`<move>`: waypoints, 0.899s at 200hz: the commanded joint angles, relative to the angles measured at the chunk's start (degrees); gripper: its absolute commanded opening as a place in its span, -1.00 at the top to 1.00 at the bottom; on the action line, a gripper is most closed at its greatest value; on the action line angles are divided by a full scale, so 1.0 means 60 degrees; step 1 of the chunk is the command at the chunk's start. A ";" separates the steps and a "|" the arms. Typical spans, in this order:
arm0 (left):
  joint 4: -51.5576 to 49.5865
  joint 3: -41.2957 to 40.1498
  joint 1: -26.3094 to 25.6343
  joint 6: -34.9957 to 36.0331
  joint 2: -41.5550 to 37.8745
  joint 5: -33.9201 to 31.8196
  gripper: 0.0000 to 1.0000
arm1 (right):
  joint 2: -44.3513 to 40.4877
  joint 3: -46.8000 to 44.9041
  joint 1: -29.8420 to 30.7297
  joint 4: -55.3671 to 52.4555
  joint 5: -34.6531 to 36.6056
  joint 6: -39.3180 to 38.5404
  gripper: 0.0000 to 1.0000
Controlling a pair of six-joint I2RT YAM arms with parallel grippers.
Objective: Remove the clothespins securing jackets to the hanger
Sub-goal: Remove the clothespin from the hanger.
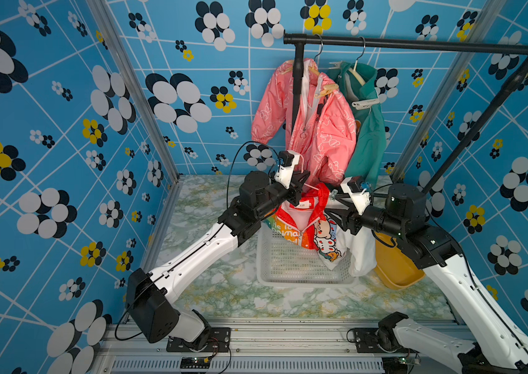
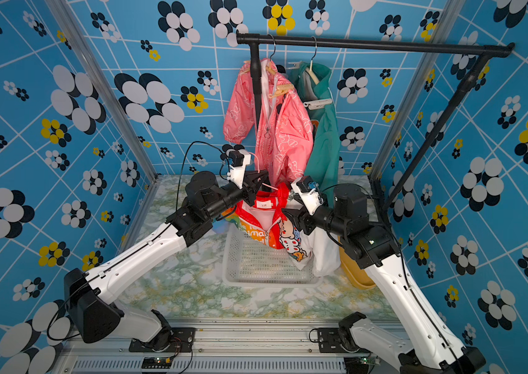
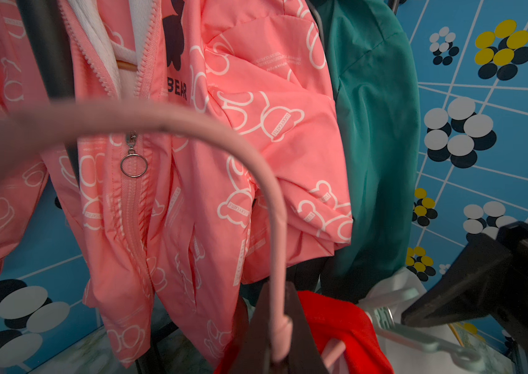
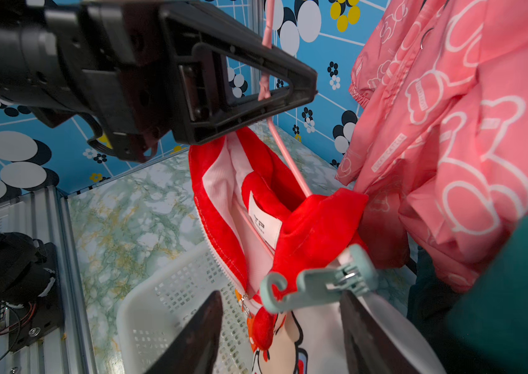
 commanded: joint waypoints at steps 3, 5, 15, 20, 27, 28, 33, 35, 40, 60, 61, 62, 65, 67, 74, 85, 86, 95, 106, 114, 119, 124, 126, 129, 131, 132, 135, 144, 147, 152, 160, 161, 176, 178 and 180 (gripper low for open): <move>0.0219 -0.0157 -0.0041 0.0408 -0.0581 0.0225 1.00 | -0.0244 0.0230 0.0064 0.0109 0.0867 -0.0323 -0.19; 0.0205 -0.0161 -0.0039 0.0429 -0.0591 0.0245 1.00 | -0.0287 0.0210 0.0064 0.0097 0.0931 -0.0330 -0.19; 0.0076 -0.0199 -0.0038 0.0594 -0.0652 0.0321 1.00 | -0.0495 0.0121 0.0063 0.0025 0.1205 -0.0402 -0.20; -0.0017 -0.0220 -0.0027 0.0698 -0.0689 0.0403 1.00 | -0.0623 0.0060 0.0064 0.0022 0.1362 -0.0415 -0.20; -0.0099 -0.0253 -0.0030 0.0826 -0.0763 0.0535 1.00 | -0.0793 -0.0016 0.0064 0.0021 0.1541 -0.0456 -0.21; -0.0118 -0.0261 -0.0034 0.0844 -0.0774 0.0555 1.00 | -0.0808 -0.0034 0.0064 0.0011 0.1574 -0.0460 -0.21; -0.0218 -0.0290 -0.0022 0.0929 -0.0829 0.0677 1.00 | -0.0899 -0.0081 0.0064 -0.0021 0.1696 -0.0489 -0.22; -0.0245 -0.0296 -0.0023 0.0970 -0.0855 0.0732 1.00 | -0.0937 -0.0084 0.0064 -0.0027 0.1728 -0.0518 -0.22; -0.0318 -0.0311 -0.0002 0.1040 -0.0899 0.0905 1.00 | -0.1019 -0.0112 0.0064 -0.0105 0.1813 -0.0553 -0.22; -0.0512 -0.0419 0.0117 0.1166 -0.1152 0.1918 1.00 | -0.1134 -0.0035 0.0054 -0.0330 0.1823 -0.0714 -0.23; -0.0515 -0.0425 0.0120 0.1168 -0.1166 0.1978 1.00 | -0.1132 -0.0036 0.0052 -0.0348 0.1810 -0.0721 -0.23; -0.0509 -0.0435 0.0136 0.1168 -0.1181 0.2038 1.00 | -0.1124 -0.0029 0.0051 -0.0357 0.1804 -0.0724 -0.24; -0.0516 -0.0456 0.0180 0.1171 -0.1215 0.2259 1.00 | -0.1130 -0.0010 0.0050 -0.0385 0.1767 -0.0754 -0.24; -0.0506 -0.0470 0.0200 0.1177 -0.1233 0.2380 1.00 | -0.1120 0.0011 0.0043 -0.0400 0.1750 -0.0774 -0.24; -0.0508 -0.0481 0.0289 0.1136 -0.1317 0.2826 1.00 | -0.1089 0.0075 0.0046 -0.0448 0.1659 -0.0817 -0.24; -0.0539 -0.0467 0.0449 0.1072 -0.1398 0.3472 1.00 | -0.0998 0.0165 0.0049 -0.0513 0.1427 -0.0921 -0.24; -0.0543 -0.0463 0.0462 0.1062 -0.1414 0.3554 1.00 | -0.0991 0.0174 0.0049 -0.0513 0.1393 -0.0934 -0.24; -0.0536 -0.0473 0.0565 0.1023 -0.1469 0.3976 1.00 | -0.0923 0.0251 0.0050 -0.0599 0.1135 -0.1029 -0.24; -0.0555 -0.0438 0.0655 0.0986 -0.1531 0.4293 1.00 | -0.0843 0.0333 0.0053 -0.0681 0.0847 -0.1119 -0.24; -0.0627 -0.0383 0.0719 0.0983 -0.1560 0.4502 1.00 | -0.0809 0.0376 0.0048 -0.0771 0.0658 -0.1187 -0.25; -0.0658 -0.0347 0.0749 0.0982 -0.1554 0.4580 1.00 | -0.0807 0.0393 0.0051 -0.0803 0.0532 -0.1210 -0.25; -0.0726 -0.0304 0.0778 0.0990 -0.1547 0.4661 1.00 | -0.0820 0.0402 0.0050 -0.0837 0.0426 -0.1225 -0.25; -0.0756 -0.0263 0.0781 0.1000 -0.1529 0.4701 1.00 | -0.0834 0.0403 0.0057 -0.0846 0.0367 -0.1244 -0.25; -0.0811 -0.0237 0.0795 0.1014 -0.1513 0.4736 1.00 | -0.0841 0.0403 0.0053 -0.0860 0.0295 -0.1246 -0.25; -0.0840 -0.0206 0.0797 0.1021 -0.1502 0.4764 1.00 | -0.0861 0.0403 0.0058 -0.0867 0.0228 -0.1253 -0.25; -0.0847 -0.0201 0.0797 0.1029 -0.1502 0.4786 1.00 | -0.0871 0.0403 0.0054 -0.0865 0.0200 -0.1254 -0.25; -0.0886 -0.0171 0.0810 0.1044 -0.1473 0.4831 1.00 | -0.0897 0.0401 0.0050 -0.0868 0.0102 -0.1262 -0.26; -0.0955 -0.0102 0.0812 0.1079 -0.1414 0.5000 1.00 | -0.0981 0.0349 0.0051 -0.0834 -0.0216 -0.1291 -0.26; -0.0967 -0.0067 0.0812 0.1094 -0.1376 0.5075 1.00 | -0.1021 0.0340 0.0043 -0.0813 -0.0333 -0.1305 -0.26; -0.0984 -0.0032 0.0818 0.1096 -0.1326 0.5183 1.00 | -0.1067 0.0321 0.0061 -0.0802 -0.0482 -0.1325 -0.27; -0.0982 0.0025 0.0853 0.1096 -0.1249 0.5383 1.00 | -0.1127 0.0304 0.0052 -0.0735 -0.0636 -0.1348 -0.27; -0.0977 0.0032 0.0854 0.1103 -0.1237 0.5396 1.00 | -0.1129 0.0302 0.0051 -0.0734 -0.0642 -0.1353 -0.27; -0.0915 0.0095 0.0882 0.1096 -0.1139 0.5636 1.00 | -0.1157 0.0323 0.0045 -0.0697 -0.0841 -0.1449 -0.27; -0.0895 0.0093 0.0884 0.1085 -0.1126 0.5641 1.00 | -0.1145 0.0339 0.0052 -0.0709 -0.0876 -0.1465 -0.26; -0.0875 0.0111 0.0881 0.1082 -0.1101 0.5661 1.00 | -0.1138 0.0354 0.0058 -0.0734 -0.0903 -0.1468 -0.26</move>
